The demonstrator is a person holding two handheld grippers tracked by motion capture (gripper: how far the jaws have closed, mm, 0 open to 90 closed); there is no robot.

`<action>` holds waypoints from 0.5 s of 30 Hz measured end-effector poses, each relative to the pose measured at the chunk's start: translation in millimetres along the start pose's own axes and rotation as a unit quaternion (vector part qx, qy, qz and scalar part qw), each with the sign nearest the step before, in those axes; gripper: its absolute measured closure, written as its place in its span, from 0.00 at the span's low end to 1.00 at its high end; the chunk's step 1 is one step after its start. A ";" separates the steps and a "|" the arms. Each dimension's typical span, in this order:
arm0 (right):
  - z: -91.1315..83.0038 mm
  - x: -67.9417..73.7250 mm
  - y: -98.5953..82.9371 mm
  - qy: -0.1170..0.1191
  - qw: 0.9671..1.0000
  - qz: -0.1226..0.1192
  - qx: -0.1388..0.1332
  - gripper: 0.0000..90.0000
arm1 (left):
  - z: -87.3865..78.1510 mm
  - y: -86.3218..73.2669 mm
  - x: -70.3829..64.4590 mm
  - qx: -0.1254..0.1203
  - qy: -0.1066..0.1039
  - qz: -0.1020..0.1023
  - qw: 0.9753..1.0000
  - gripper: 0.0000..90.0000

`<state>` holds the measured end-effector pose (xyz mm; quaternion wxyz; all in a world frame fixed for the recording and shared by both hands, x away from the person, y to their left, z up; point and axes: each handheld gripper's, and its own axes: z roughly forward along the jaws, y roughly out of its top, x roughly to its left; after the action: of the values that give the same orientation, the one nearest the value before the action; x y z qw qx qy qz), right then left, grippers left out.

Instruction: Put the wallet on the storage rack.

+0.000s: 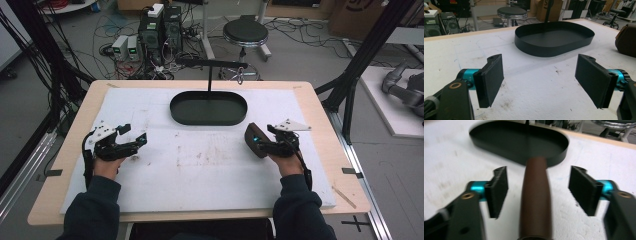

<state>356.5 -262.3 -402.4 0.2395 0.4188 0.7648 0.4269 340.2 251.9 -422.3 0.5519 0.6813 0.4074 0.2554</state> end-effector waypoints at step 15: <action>17.7 1.3 -3.6 0.027 0.997 -0.007 0.075 0.68 | -0.1 0.1 -1.4 0.003 -0.003 0.003 1.000 0.25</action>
<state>367.0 -254.3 -414.7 0.1895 0.4186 0.8037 0.3781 339.4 250.9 -422.1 0.5503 0.6848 0.4048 0.2537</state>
